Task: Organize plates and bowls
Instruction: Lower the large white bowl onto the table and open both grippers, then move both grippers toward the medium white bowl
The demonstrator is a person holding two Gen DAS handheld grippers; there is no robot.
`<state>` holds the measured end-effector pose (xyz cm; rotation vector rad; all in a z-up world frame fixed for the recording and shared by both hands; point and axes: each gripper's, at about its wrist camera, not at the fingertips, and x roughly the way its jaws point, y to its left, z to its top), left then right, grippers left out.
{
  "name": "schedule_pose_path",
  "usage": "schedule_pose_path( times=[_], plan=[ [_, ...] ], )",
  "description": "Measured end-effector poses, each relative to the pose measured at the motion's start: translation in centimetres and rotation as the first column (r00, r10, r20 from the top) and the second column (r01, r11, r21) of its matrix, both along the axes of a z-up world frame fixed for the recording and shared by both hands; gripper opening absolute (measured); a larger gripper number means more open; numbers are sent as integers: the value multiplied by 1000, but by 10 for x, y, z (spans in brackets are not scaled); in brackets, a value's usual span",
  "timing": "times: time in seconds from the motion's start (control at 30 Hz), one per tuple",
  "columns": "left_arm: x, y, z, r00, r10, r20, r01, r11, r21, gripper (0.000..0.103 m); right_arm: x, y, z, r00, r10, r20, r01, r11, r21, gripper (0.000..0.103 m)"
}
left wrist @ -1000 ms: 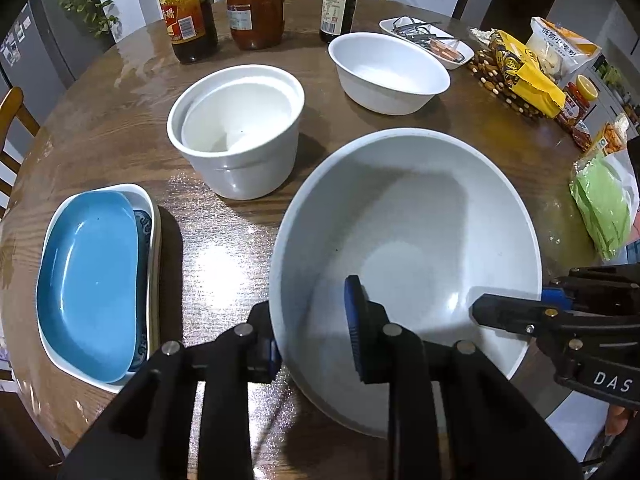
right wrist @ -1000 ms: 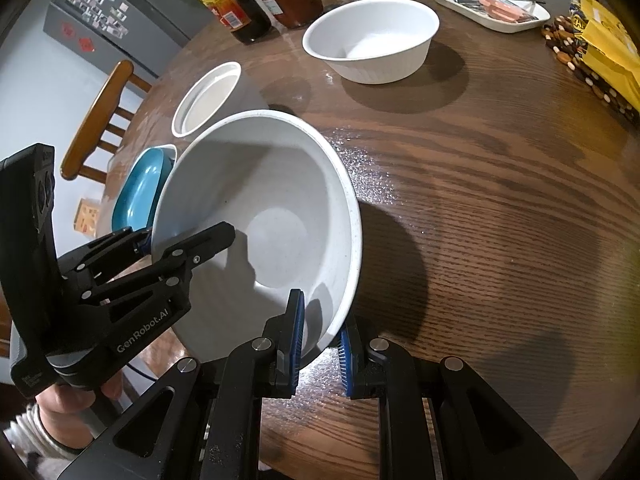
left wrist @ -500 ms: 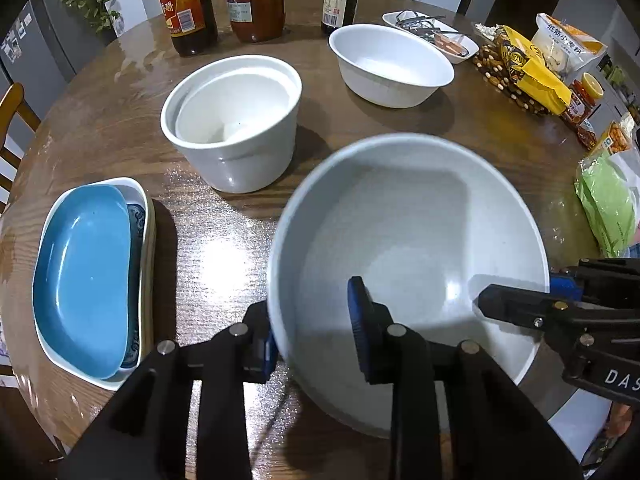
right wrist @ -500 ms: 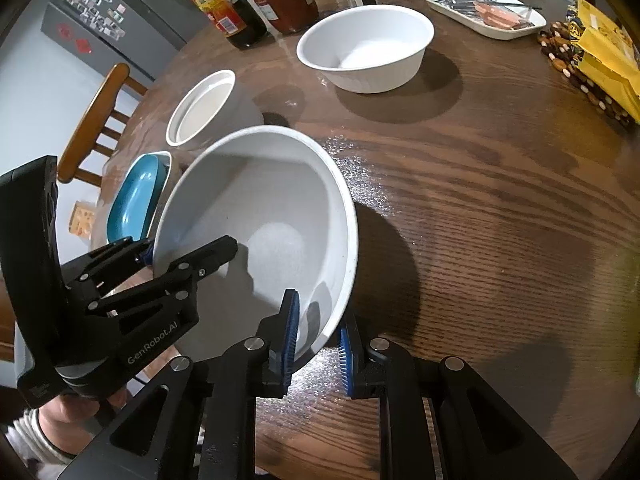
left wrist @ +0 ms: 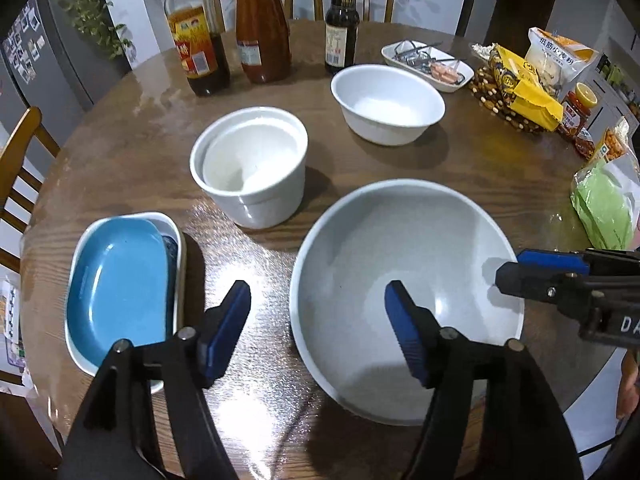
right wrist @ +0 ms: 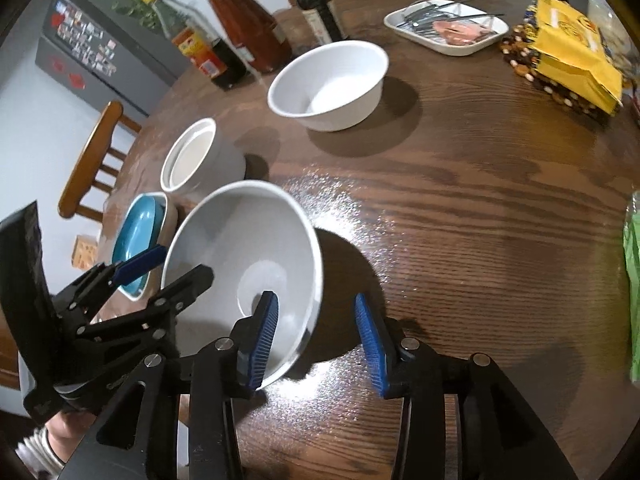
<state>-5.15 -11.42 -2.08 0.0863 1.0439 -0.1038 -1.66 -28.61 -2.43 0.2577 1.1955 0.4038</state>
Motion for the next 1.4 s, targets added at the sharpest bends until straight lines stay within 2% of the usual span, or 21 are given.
schedule_pose_path(
  times=[0.2, 0.27, 0.3, 0.5, 0.7, 0.97, 1.17, 1.4],
  plan=[
    [0, -2, 6, 1000, -1, 15, 1, 1000, 4, 82, 0, -8, -1, 1000, -26, -4, 26, 999, 19, 45],
    [-1, -3, 9, 1000, -5, 20, 5, 1000, -4, 87, -1, -12, 0, 999, -37, 0, 37, 999, 30, 56],
    [-1, -3, 10, 1000, -5, 22, 5, 1000, -8, 87, -2, -16, 1, 999, -42, 4, 42, 999, 35, 57],
    [10, 7, 26, 996, 57, 72, -56, 998, -13, 102, -3, -35, 5, 995, -96, 14, 94, 992, 88, 59],
    [29, 12, 43, 993, 75, 96, -73, 997, -22, 102, -1, -58, 9, 984, -174, 27, 170, 979, 114, 63],
    [59, -7, 62, 995, 3, 102, 0, 999, -32, 102, -1, -83, 32, 961, -263, 81, 251, 958, 139, 63],
    [76, -26, 91, 985, -46, 168, 52, 998, -28, 102, -3, -96, 53, 949, -284, 134, 268, 955, 128, 64],
    [93, -43, 120, 968, -95, 234, 100, 995, -12, 102, 15, -102, 80, 939, -284, 195, 264, 957, 123, 64]
  ],
)
